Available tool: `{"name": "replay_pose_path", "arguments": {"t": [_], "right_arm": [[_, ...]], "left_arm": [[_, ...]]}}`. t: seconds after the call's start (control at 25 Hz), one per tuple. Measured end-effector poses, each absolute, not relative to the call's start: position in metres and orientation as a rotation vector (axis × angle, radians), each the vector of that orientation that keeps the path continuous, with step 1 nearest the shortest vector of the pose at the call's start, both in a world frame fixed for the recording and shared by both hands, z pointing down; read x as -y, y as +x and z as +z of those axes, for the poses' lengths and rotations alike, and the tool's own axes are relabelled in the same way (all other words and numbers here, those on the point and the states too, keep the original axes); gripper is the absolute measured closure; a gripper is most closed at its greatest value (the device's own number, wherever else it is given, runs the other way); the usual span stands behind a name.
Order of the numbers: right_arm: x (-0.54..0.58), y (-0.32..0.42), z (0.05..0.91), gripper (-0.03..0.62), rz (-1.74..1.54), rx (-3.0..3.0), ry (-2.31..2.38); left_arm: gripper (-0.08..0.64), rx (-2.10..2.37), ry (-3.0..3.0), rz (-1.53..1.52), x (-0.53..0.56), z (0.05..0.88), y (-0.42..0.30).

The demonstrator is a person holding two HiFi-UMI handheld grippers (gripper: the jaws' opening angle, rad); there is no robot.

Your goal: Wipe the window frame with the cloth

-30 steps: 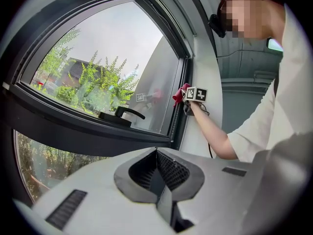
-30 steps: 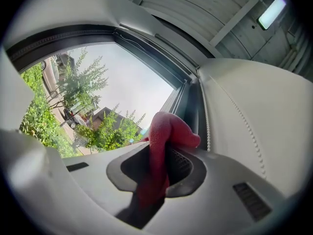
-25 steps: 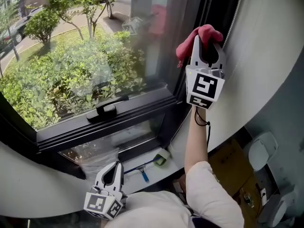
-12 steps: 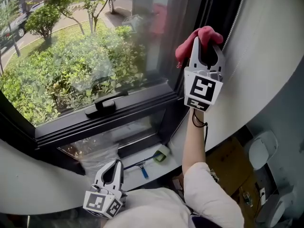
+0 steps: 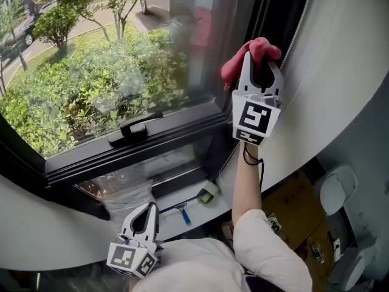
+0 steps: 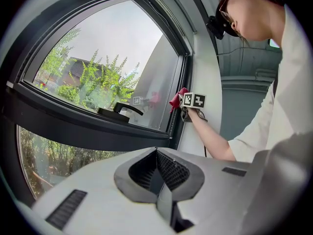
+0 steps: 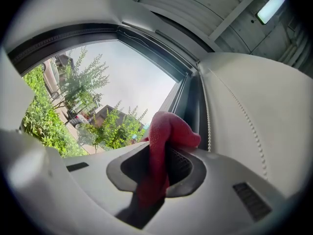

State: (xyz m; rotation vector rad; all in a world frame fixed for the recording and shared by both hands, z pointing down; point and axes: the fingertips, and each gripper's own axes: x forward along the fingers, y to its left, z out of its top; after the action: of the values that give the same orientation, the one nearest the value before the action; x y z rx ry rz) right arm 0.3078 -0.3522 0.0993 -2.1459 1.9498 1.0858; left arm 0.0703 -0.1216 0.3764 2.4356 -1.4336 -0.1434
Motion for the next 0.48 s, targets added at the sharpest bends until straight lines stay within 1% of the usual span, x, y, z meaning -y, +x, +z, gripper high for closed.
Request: {"name": "replay_pose_path", "arguments": {"t": [0.48], "right_arm": [[0.353,0.310,0.122,0.508,1.035,-2.004,-2.128]], "left_arm": [[0.549,1.448,2.426,-0.132,0.109,0.379,0.080]]}}
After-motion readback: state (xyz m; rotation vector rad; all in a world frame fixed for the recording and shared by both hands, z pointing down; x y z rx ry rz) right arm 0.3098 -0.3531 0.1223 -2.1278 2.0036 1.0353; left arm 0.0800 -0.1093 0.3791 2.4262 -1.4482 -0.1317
